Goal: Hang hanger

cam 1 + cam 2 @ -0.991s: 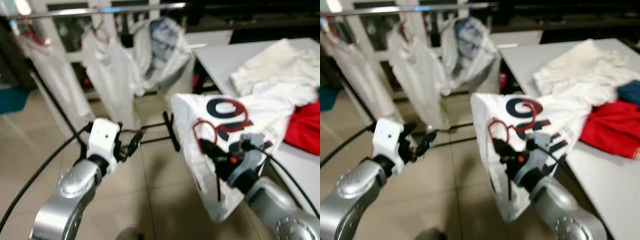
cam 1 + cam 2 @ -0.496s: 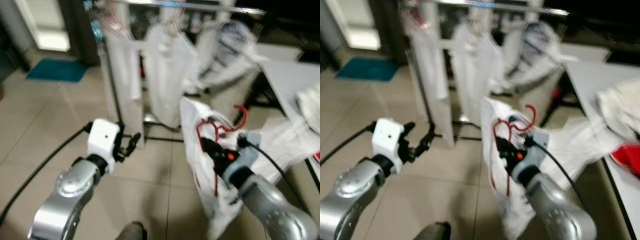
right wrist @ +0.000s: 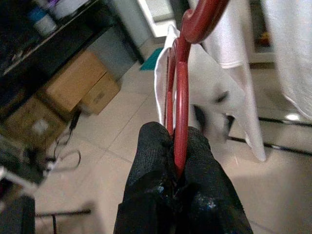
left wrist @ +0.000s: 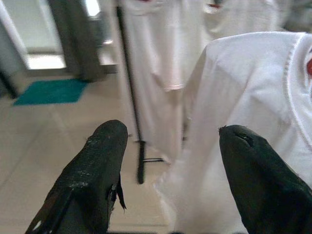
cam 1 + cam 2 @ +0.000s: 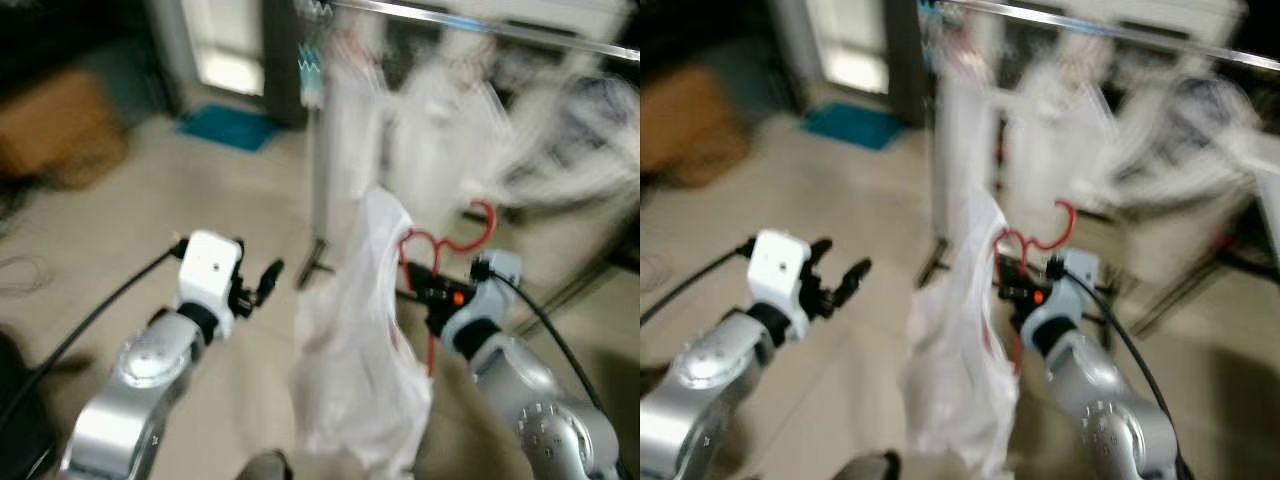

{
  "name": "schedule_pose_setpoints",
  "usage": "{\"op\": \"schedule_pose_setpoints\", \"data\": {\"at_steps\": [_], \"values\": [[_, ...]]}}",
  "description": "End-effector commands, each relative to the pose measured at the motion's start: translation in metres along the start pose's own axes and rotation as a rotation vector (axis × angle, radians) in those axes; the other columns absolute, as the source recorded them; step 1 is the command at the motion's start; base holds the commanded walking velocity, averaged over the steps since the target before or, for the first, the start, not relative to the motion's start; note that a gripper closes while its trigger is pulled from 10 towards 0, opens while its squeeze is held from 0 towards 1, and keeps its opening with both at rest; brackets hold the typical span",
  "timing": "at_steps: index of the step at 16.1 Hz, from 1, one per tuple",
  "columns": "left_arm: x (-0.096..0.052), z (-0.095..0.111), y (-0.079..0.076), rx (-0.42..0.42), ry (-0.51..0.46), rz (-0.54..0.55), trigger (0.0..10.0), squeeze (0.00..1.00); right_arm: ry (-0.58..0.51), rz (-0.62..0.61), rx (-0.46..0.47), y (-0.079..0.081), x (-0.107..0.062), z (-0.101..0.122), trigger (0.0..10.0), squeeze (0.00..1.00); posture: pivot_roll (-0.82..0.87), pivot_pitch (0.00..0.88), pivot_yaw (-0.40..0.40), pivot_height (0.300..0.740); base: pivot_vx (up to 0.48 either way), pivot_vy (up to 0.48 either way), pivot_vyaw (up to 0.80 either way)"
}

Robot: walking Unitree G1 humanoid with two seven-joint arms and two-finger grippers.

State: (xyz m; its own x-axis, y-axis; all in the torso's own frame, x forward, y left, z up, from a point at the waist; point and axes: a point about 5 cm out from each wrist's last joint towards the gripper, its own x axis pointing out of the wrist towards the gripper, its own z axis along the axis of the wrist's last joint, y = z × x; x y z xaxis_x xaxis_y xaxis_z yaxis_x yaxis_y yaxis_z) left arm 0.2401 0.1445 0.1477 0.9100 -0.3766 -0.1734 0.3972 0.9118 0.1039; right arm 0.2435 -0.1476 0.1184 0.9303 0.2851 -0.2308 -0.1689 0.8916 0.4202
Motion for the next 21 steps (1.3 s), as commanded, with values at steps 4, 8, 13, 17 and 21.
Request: {"op": "schedule_pose_setpoints", "data": {"at_steps": [4,8,13,17,21], "values": [[0.012,0.003,-0.004,0.014,-0.010,-0.024,10.0,0.00,-0.019,0.043,-0.087,0.011,0.009,0.005,10.0,0.00,0.07,0.052,-0.038,0.740,0.000,0.000,0.00],[0.022,0.003,-0.007,-0.008,-0.017,-0.083,10.0,1.00,-0.034,0.125,-0.144,0.025,0.012,0.011,10.0,0.00,0.06,0.044,-0.034,0.740,0.000,0.000,0.00],[0.032,0.012,-0.020,0.104,-0.033,-0.363,10.0,1.00,-0.018,0.148,-0.216,0.032,0.019,0.019,10.0,0.00,0.06,0.049,-0.032,0.740,0.000,0.000,0.00],[0.030,0.007,-0.032,0.172,0.009,-0.755,10.0,0.00,0.004,0.154,-0.311,0.037,0.025,0.027,10.0,0.00,0.06,0.052,-0.035,0.740,0.000,0.000,0.00],[0.049,0.011,-0.019,0.319,-0.012,-0.716,10.0,0.00,-0.022,0.207,-0.325,0.050,0.026,0.039,10.0,0.00,0.05,0.052,-0.011,0.740,0.000,0.000,0.00]]}}
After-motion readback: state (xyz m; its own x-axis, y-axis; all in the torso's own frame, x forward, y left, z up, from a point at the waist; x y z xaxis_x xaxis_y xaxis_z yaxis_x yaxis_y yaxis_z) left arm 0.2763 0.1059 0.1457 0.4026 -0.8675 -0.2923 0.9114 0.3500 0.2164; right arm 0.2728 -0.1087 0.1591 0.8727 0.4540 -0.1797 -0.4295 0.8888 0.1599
